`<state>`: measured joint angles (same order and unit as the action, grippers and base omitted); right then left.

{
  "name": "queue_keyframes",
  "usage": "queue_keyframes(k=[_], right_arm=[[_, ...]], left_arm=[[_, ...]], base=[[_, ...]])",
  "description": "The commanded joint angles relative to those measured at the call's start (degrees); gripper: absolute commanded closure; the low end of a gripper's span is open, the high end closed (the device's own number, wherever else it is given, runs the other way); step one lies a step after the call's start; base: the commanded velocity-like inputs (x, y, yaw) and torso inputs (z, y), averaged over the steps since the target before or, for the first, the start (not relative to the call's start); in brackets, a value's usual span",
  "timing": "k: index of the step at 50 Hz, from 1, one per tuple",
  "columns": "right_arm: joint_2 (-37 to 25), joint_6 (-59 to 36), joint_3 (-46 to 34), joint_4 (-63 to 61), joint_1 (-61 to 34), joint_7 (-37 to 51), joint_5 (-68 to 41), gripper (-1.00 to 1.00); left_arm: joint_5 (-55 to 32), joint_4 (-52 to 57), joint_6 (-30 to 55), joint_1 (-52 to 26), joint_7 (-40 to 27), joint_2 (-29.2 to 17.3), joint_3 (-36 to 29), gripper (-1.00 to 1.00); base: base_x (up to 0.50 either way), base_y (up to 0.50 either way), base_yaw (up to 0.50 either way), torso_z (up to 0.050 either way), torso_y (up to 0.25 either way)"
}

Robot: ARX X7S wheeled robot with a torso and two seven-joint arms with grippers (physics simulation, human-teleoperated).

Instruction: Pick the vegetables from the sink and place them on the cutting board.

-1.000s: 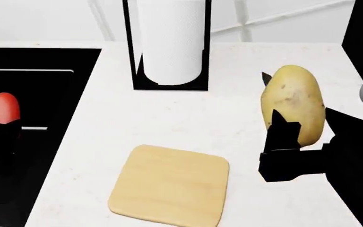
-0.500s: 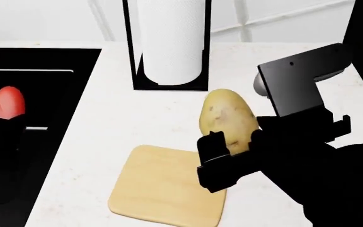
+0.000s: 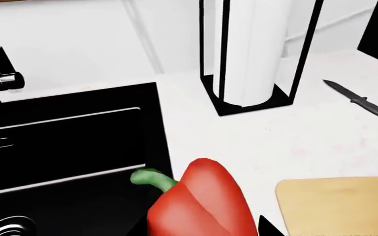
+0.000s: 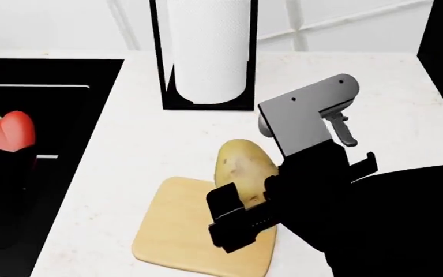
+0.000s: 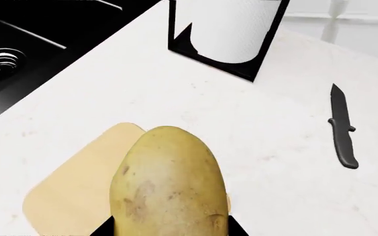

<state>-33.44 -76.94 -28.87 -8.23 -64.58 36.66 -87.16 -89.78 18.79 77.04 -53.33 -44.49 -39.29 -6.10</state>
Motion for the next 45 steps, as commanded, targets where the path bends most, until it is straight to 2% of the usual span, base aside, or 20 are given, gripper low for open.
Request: queue_keyframes(k=[1,12,31,38,39,45], right_arm=[[2.14,0.48,-3.08,1.88,0.20,-2.73,3.09,1.00],[1.38,1.75,-3.87,1.80,2.59,-3.19,3.88,1.00],[0.38,3.34,-4.83,1.05,5.01,-4.20,4.52,1.00],[0.02,3.59,-4.96,0.65,5.30,-3.99,4.41,1.00],[-0.03,3.62,-4.78,0.46,5.34,-3.67,4.08,-1.00],[-0.25,3.68,-4.47,0.11,4.86,-3.16,3.43,-1.00]], left_arm=[[0.19,0.43,-1.21,1.03,0.62,-0.55,-0.09,1.00],[2.07,-0.20,-2.12,0.96,1.05,0.40,-1.54,1.00],[-1.11,1.11,-2.34,1.64,0.12,-1.72,-0.78,1.00],[-0.20,0.71,-2.63,1.08,0.06,-0.81,-1.97,1.00],[-0.65,0.78,-2.63,1.09,-0.14,-0.97,-1.81,1.00],[-0.78,0.42,-2.78,0.23,-0.58,-0.24,-2.56,1.00]], base=[[0.00,0.00,0.00,0.000,0.000],[0.00,0.00,0.00,0.000,0.000],[0.00,0.00,0.00,0.000,0.001],[0.00,0.00,0.00,0.000,0.000],[0.00,0.00,0.00,0.000,0.000],[0.00,0.00,0.00,0.000,0.000]])
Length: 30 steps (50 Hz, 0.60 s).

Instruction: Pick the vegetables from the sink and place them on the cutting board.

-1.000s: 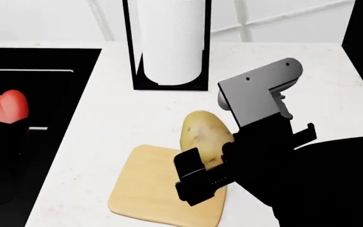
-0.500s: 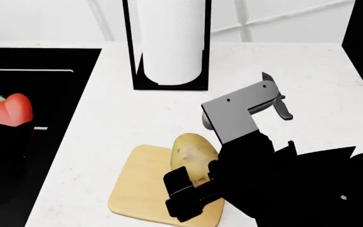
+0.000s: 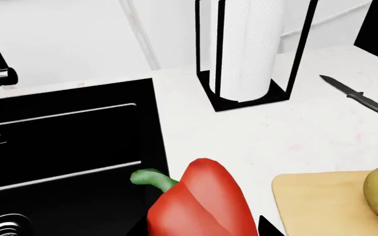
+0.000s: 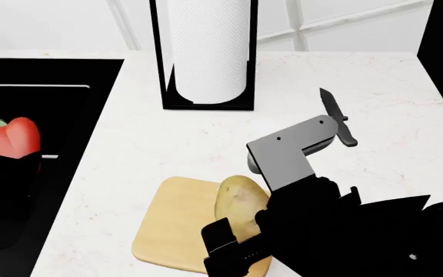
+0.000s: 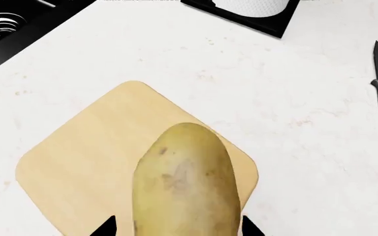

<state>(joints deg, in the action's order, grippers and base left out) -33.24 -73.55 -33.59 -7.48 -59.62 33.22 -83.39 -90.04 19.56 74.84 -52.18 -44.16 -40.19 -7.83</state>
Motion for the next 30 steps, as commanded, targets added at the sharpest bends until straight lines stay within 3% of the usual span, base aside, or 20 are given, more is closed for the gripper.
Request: queue_keyframes(k=[1,10,21,30], right_arm=[[-0.51,0.30,0.42,-0.78,-0.30,0.42,-0.55,-1.00],[-1.23,1.12,2.63,-2.20,-2.18,1.96,-2.64,-1.00],[-3.36,1.62,8.72,-4.27,-10.43,8.17,-10.01,-1.00],[-5.74,4.57,13.21,-4.87,-13.97,12.32,-11.22,-1.00]], left_arm=[[-0.44,-0.33,-0.59,-1.06,-0.87,0.82,-1.01,1.00],[-2.77,0.25,-0.61,-1.53,-2.03,0.60,-1.07,1.00],[-4.72,-0.19,-0.78,-3.62,-2.87,3.97,-3.51,1.00],[-8.23,0.36,-0.03,-5.72,-3.87,10.07,-8.46,1.00]], base=[[0.00,0.00,0.00,0.000,0.000],[0.00,0.00,0.00,0.000,0.000],[0.00,0.00,0.00,0.000,0.001],[0.00,0.00,0.00,0.000,0.000]])
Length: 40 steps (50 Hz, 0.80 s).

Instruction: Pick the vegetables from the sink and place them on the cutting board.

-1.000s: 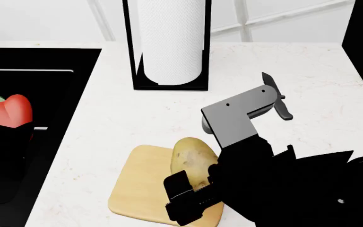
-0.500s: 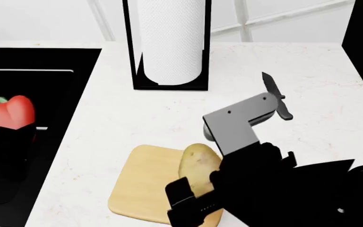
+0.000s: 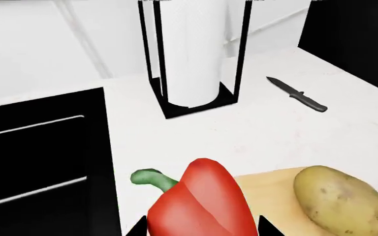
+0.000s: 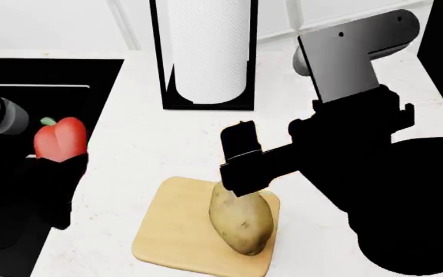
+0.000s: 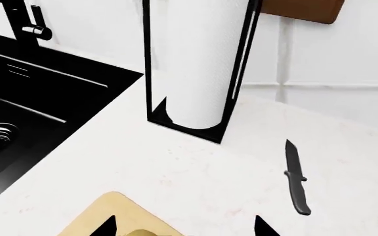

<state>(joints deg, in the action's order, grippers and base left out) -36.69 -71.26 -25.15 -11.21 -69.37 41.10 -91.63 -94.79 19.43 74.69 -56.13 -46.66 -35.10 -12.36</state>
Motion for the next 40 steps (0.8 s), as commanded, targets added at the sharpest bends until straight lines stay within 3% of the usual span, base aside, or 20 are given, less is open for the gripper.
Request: queue_keyframes(k=[1,13,19,32,40], right_arm=[[-2.51,2.82,5.37,-1.24,-4.16,4.74,-3.19,-1.00],[-4.94,4.19,7.30,-3.00,-2.66,6.13,-4.28,-1.00],[-4.76,4.46,7.03,-3.08,-2.28,5.90,-3.97,-1.00],[-5.11,5.20,7.02,-3.86,-0.57,5.57,-4.07,-1.00],[-5.88,5.64,7.41,-4.43,0.62,5.53,-4.69,-1.00]], left_arm=[[-3.53,0.29,0.11,-2.06,-1.60,5.62,-4.43,1.00],[0.21,0.37,0.99,-1.02,0.87,10.20,-10.08,1.00],[6.41,-2.24,0.83,-2.72,5.53,12.39,-13.25,1.00],[12.29,-5.05,-0.04,-4.01,9.95,14.69,-17.79,1.00],[12.65,-4.77,0.54,-2.82,9.82,13.69,-19.41,1.00]], base=[[0.00,0.00,0.00,0.000,0.000],[0.00,0.00,0.00,0.000,0.000],[0.00,0.00,0.00,0.000,0.000],[0.00,0.00,0.00,0.000,0.000],[0.00,0.00,0.00,0.000,0.001]])
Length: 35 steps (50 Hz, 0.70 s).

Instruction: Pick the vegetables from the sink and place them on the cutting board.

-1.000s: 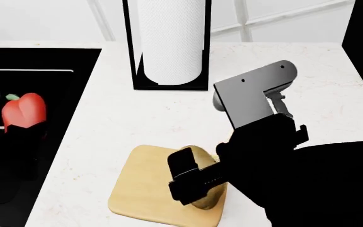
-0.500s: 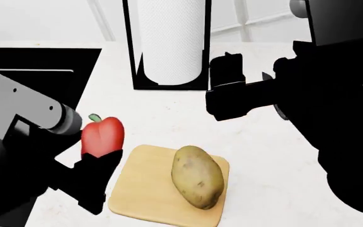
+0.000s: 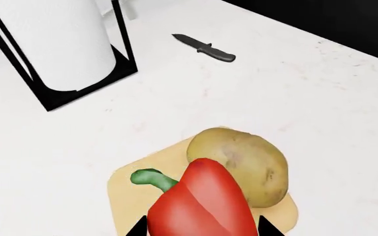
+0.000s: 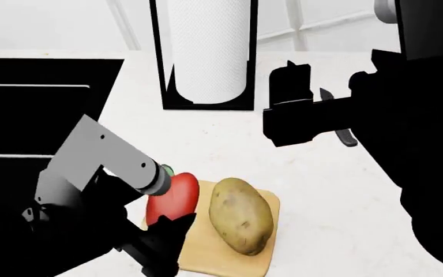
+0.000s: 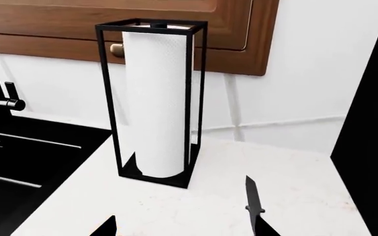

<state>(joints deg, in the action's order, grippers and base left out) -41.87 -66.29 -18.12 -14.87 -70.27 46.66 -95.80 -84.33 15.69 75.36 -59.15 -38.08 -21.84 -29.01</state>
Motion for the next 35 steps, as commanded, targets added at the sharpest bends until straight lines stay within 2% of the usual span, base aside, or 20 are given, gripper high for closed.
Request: queue_keyframes(k=[1,24,35], right_arm=[[-0.75,0.68,0.34,-0.77,1.56,-0.03,-0.48,-1.00],[-1.55,0.96,-0.01,-0.77,2.31,-0.22,-0.78,-1.00],[-1.27,1.23,-0.33,-0.77,2.29,-0.32,-0.88,-1.00]], left_arm=[[2.39,-1.13,-0.14,0.17,1.19,0.49,-2.99,1.00],[3.49,-1.35,-1.49,1.58,2.40,0.27,-5.22,1.00],[7.40,-4.74,-3.03,-0.98,4.90,1.47,-7.10,1.00]], base=[[0.00,0.00,0.00,0.000,0.000],[0.00,0.00,0.00,0.000,0.000],[0.00,0.00,0.00,0.000,0.001]])
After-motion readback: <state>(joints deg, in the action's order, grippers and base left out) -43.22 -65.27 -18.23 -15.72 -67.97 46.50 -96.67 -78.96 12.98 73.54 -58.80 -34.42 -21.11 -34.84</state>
